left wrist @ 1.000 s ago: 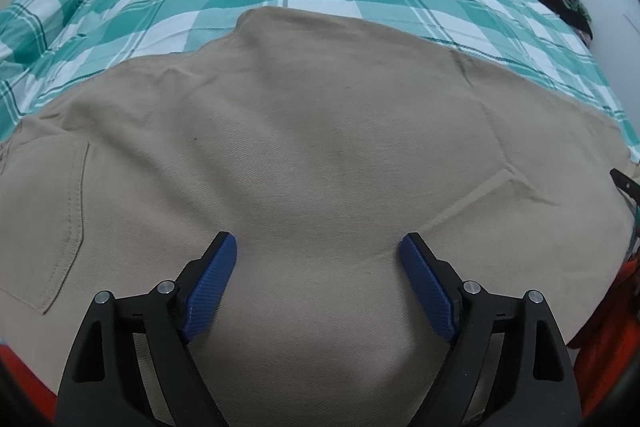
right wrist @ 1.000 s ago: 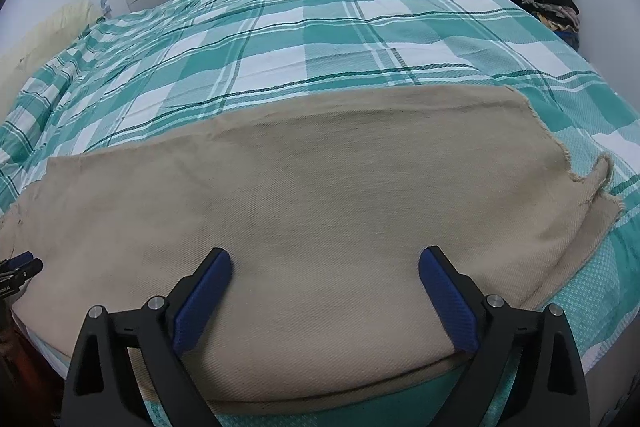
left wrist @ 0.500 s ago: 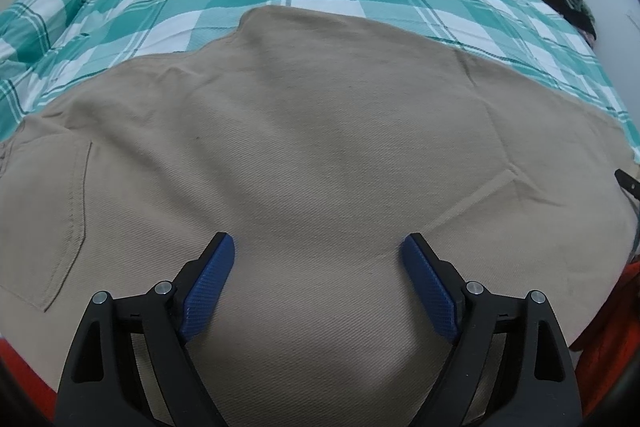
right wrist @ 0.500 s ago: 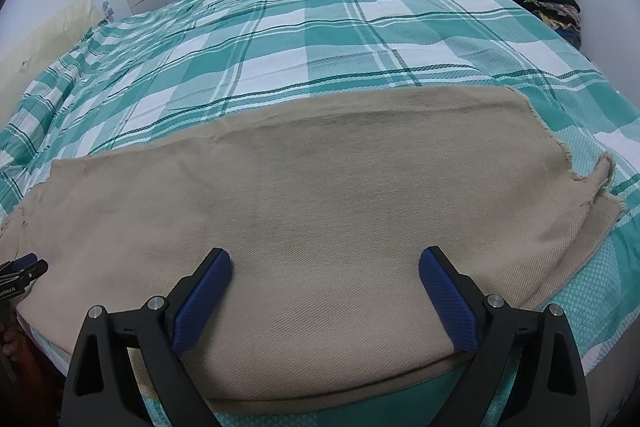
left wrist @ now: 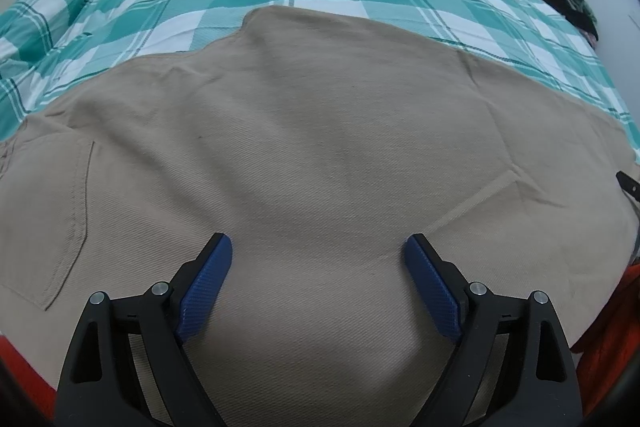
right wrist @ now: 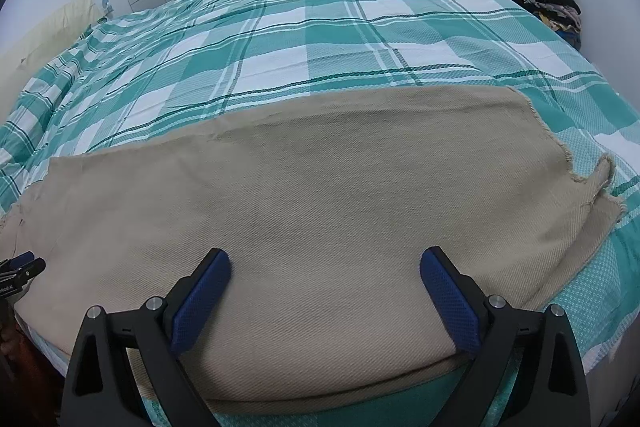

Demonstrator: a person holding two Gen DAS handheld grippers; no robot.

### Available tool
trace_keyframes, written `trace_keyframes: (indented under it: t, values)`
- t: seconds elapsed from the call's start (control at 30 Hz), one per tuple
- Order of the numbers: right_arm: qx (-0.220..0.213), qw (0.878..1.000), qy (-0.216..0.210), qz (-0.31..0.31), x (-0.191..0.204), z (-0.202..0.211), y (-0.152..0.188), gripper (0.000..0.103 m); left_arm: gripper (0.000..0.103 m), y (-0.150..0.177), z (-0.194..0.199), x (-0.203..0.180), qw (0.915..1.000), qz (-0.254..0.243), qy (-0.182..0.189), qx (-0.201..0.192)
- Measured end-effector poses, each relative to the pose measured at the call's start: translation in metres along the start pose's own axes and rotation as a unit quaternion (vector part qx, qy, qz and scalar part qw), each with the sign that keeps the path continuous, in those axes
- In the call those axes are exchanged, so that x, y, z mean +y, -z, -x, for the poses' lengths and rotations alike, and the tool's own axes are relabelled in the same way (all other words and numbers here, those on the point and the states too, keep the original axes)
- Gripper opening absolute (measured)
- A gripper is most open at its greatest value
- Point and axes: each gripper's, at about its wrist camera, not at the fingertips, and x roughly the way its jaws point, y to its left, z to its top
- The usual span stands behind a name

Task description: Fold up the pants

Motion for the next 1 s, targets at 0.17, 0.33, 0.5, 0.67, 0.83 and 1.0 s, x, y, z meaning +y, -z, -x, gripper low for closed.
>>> trace_keyframes:
  t: [0.17, 0.33, 0.5, 0.67, 0.83, 1.0]
  values:
    - [0.000, 1.000, -0.001, -0.001, 0.000, 0.000, 0.000, 0.096, 0.089, -0.002, 0.006, 0.001, 0.9998, 0.004, -0.003, 0.018]
    - [0.000, 1.000, -0.001, -0.001, 0.001, 0.001, 0.000, 0.096, 0.086, 0.005, 0.034, -0.003, 0.9989, -0.006, 0.028, 0.037]
    - [-0.001, 1.000, -0.005, -0.004, 0.000, 0.001, 0.000, 0.096, 0.086, -0.015, 0.071, -0.038, 0.9956, -0.023, 0.090, -0.001]
    - [-0.039, 0.997, -0.023, -0.059, -0.021, 0.017, -0.005, 0.095, 0.088, -0.047, 0.068, -0.094, 0.9885, -0.061, 0.135, -0.033]
    - [-0.064, 0.983, -0.039, -0.166, -0.066, 0.027, -0.001, 0.093, 0.083, -0.009, 0.010, -0.141, 0.9838, -0.139, 0.100, 0.052]
    - [-0.062, 0.986, -0.043, -0.151, -0.064, 0.028, 0.000, 0.093, 0.083, -0.014, 0.039, -0.141, 0.9807, -0.129, 0.141, 0.041]
